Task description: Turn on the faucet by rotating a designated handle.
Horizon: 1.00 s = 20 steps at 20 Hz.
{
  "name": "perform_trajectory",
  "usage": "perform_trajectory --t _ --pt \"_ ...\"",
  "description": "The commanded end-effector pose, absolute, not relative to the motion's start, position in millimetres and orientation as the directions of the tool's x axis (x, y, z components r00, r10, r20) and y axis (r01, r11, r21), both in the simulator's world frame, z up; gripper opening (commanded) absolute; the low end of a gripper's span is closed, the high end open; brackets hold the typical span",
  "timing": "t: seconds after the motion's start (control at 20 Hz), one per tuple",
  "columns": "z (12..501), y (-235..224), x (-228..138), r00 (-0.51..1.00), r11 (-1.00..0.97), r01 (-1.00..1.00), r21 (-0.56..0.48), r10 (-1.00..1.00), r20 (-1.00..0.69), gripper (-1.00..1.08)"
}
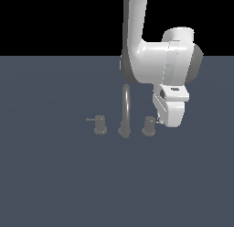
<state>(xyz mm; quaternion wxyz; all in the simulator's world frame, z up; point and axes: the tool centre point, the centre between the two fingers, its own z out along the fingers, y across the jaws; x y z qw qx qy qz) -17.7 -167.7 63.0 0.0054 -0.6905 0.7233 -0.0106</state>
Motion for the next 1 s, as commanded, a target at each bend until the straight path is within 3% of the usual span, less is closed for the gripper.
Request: perform_trajectory --t 0.0,0.35,0.95 --pt "62.8 -164.5 -35.1 -0.050 0.050 -0.999 -0.003 -0.999 0.000 -1.00" --pt "62.4 -171.9 -45.5 -0.063 0.063 -0.998 -0.013 -0.998 0.008 -1.00" --pt "62.7 -127.8 -70.5 -0.053 0.053 -0.999 0.000 -0.999 0.000 -1.00"
